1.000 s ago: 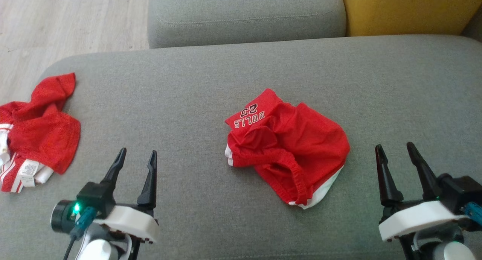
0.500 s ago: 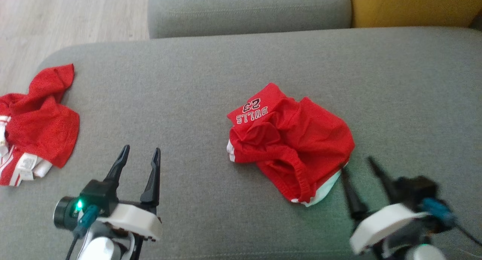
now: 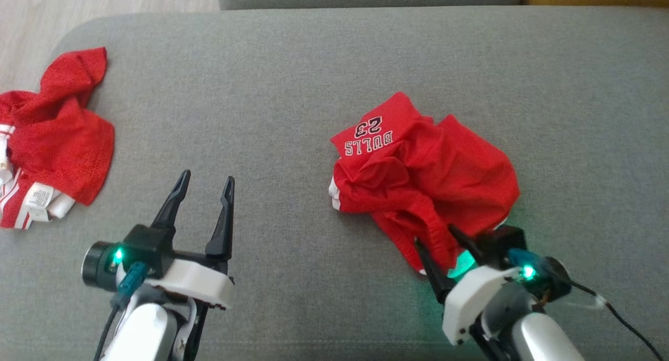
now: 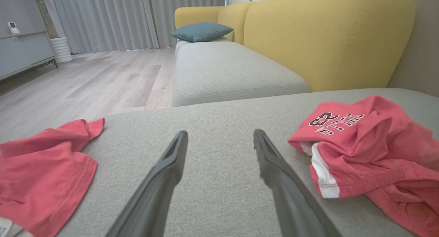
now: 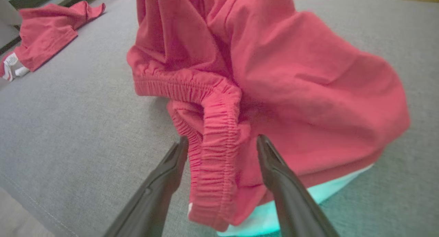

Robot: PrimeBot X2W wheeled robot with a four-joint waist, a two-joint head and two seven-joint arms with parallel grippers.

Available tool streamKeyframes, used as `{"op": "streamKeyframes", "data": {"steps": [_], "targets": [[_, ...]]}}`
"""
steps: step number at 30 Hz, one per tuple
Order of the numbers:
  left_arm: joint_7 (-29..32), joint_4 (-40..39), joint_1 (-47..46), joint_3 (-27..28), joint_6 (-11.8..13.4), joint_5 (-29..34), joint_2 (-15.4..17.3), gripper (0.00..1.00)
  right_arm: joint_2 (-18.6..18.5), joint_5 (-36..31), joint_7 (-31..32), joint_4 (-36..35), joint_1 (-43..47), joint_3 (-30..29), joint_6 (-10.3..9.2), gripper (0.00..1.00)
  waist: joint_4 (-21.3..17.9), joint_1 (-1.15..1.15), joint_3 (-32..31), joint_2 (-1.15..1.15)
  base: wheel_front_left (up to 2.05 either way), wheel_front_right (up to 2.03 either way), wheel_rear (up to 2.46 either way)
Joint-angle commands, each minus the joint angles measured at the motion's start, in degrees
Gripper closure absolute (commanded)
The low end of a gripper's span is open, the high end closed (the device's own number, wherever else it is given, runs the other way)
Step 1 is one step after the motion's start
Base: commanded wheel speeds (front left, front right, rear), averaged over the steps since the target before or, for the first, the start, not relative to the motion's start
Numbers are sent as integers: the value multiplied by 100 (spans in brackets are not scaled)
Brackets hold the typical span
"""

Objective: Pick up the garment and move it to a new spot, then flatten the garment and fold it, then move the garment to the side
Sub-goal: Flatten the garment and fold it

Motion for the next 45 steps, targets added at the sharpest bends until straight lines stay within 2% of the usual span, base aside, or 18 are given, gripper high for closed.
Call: {"op": "streamKeyframes", "data": {"steps": [1,2,3,9,18,22,25,31,38,45], "targets": [[-44,-153,-325,217,13,44,54,0,-21,-72,78,-41,-249,203,43,51,21,0,36,0,0,0,0],[-49,-140,-344,209,10,44,46,0,-21,-32,101,40,-302,233,43,86,29,0,48,0,0,0,0],[-55,-127,-363,202,7,45,38,0,-21,-52,115,104,-358,258,43,100,37,0,58,0,0,0,0],[-78,-80,-442,178,-7,53,22,0,-21,95,-99,44,-629,559,43,100,56,0,102,0,0,0,0],[-106,-33,-508,182,12,42,-5,0,-25,561,-534,-651,-1378,1815,43,100,-7,0,117,0,0,0,0],[-113,-23,-519,185,30,41,-14,0,-25,730,-827,-913,-1802,2035,43,100,-77,0,121,0,0,0,0],[-118,-34,-499,200,58,35,-11,0,-81,759,-1089,-1109,-1967,1596,43,100,-194,0,143,0,0,0,0],[-123,-23,-535,171,51,36,-31,0,-294,713,-972,-1048,-1668,176,43,100,-345,0,219,0,0,0,0],[-127,15,-637,126,17,44,-63,0,-505,716,-709,-323,-1244,-1249,43,100,-366,0,334,0,0,0,0],[-130,30,-702,116,11,57,-64,0,-698,456,-696,538,-1260,-2201,43,100,-329,0,476,0,0,0,0]]}}
